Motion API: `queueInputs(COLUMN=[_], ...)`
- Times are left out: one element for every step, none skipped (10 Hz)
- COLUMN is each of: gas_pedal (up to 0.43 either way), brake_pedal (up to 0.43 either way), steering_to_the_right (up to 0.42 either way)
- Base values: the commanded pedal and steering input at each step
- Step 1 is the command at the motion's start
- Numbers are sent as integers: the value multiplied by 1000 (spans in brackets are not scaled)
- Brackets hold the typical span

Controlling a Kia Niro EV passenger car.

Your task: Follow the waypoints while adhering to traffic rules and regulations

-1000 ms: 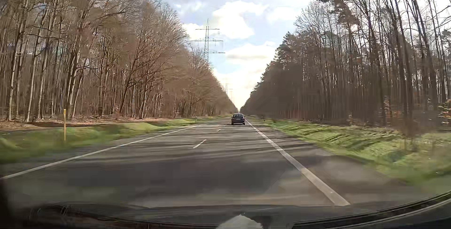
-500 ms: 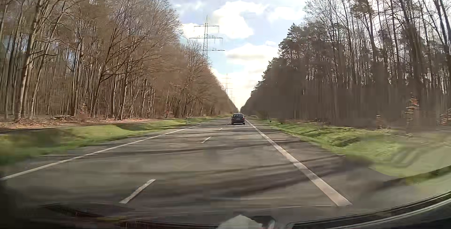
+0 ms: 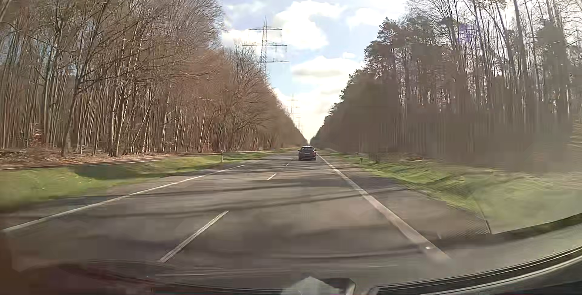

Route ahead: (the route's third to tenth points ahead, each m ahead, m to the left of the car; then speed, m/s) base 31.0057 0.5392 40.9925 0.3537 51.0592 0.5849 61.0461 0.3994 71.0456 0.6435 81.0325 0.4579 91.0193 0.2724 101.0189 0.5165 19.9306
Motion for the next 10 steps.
queueInputs(gas_pedal=[177, 177, 177, 177, 189, 189, 189, 189, 189, 197], brake_pedal=[0, 0, 0, 0, 0, 0, 0, 0, 0, 0], steering_to_the_right=[0, 0, 0, 0, 0, 0, 0, 0, 0, 0])
